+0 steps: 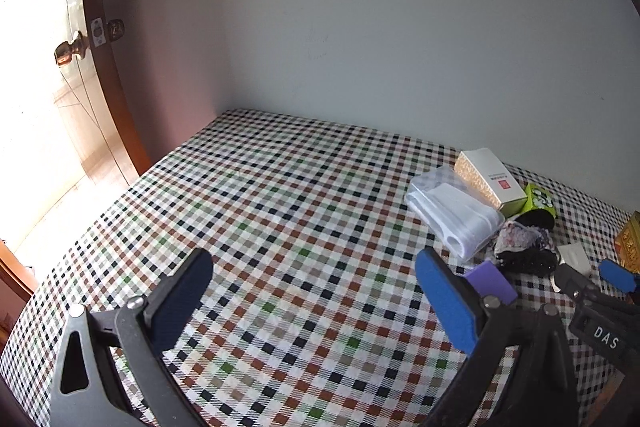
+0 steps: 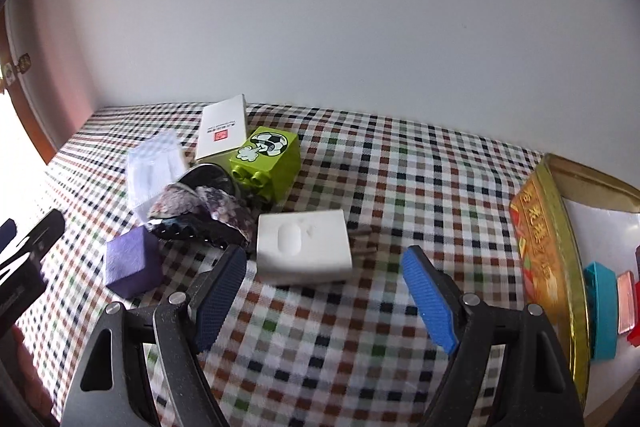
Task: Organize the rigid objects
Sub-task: 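Move both open tools from the tin toward the purple block and white charger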
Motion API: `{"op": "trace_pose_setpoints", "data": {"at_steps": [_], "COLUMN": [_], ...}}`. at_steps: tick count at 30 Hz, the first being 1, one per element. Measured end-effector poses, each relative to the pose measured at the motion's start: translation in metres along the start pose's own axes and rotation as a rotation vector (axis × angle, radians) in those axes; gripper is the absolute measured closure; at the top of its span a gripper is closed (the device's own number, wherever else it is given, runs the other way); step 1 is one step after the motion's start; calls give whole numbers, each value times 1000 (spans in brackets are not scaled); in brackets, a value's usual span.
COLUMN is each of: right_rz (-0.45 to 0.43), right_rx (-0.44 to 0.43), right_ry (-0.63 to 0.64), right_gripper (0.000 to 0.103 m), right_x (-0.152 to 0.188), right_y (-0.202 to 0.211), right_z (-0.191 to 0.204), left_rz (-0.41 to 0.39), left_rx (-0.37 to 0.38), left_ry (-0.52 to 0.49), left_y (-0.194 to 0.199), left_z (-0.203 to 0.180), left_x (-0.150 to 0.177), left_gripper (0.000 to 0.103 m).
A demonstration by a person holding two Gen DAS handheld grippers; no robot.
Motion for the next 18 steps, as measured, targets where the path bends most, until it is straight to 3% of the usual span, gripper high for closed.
{"op": "trace_pose_setpoints", "data": {"at_steps": [4, 7, 11, 18], "right_rz": [62, 51, 44, -95], "right_rx": [-4, -7, -30, -46], "right_ry": [-6, 0, 36, 61], "right_gripper": [22, 38, 38, 38], "right_x": [5, 3, 7, 19], "right_y": [-14, -16, -9, 49], "right_z": [0, -3, 0, -13], "left_rz": [-16, -9, -19, -40], "left_rx": [-14, 13, 71, 232], "left_ry": [-19, -27, -62, -148], "left_y": [4, 6, 9, 22], "left_z": [3, 0, -10, -42], "left_x": [-2, 0, 1, 6], "left_gripper": [0, 0, 0, 0]}}
Point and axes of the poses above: each gripper's, at about its wrist camera, not at the fingertips, and y roughly against the way its jaws point, z to its left, x to its underside, the point moved 8 cm from there along -y, roughly the way its jaws point, and after that the axes turned 6 degrees about -z, right-handed, at the moved point
